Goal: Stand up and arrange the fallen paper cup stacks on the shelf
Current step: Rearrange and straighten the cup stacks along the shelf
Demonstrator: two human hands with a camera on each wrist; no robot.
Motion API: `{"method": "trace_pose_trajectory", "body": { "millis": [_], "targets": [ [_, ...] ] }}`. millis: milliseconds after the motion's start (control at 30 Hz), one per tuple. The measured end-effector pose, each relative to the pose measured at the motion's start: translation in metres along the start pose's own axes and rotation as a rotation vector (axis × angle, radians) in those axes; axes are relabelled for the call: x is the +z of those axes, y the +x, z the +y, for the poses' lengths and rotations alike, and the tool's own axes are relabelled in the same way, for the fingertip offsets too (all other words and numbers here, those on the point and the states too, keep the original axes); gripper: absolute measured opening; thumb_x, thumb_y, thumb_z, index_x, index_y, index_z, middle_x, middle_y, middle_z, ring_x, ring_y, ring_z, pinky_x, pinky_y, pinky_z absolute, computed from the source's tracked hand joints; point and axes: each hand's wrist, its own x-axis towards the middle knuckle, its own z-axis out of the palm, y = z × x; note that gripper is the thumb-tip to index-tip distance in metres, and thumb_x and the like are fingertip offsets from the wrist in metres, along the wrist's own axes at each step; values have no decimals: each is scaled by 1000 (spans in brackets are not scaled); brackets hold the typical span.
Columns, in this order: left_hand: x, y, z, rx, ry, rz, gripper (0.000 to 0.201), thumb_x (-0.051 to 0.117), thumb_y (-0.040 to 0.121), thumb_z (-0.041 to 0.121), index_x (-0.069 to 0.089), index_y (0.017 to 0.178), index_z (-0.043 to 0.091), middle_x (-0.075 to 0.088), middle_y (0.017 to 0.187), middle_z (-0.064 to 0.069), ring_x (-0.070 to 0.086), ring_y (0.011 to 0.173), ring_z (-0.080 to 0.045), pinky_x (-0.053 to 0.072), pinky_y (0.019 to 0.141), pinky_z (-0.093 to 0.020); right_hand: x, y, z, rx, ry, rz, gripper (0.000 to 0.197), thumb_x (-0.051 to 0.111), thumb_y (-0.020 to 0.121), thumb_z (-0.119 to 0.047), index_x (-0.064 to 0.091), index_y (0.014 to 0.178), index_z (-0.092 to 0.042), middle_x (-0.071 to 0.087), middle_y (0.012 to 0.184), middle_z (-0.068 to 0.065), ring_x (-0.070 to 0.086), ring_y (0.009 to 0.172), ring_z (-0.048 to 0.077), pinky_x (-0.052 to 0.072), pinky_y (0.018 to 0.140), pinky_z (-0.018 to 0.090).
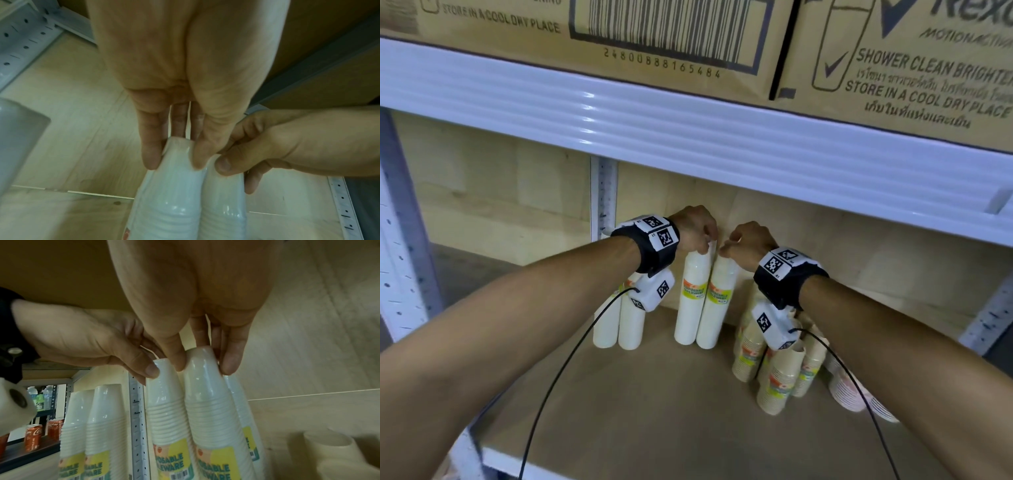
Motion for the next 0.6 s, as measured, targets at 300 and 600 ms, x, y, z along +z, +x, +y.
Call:
{"method": "trace_pose_trajectory", "body": {
  "millis": [300,600],
  "targets": [
    [13,15,-14,-10,-50,15,40,71,83,6,66,122,13,59,130,-5,56,117,-22,44,83,-25,8,13,6,-21,-49,-7,33,68,85,-23,67,112,-4,63,117,9,61,105,25,51,85,32],
    [14,26,-13,2,-30,9,40,72,84,9,66,123,15,59,130,-4,56,116,-21,44,82,-26,11,21,11,-40,-47,-1,33,68,84,-24,68,110,-3,65,113,11,62,102,26,53,86,36]
  ]
}}
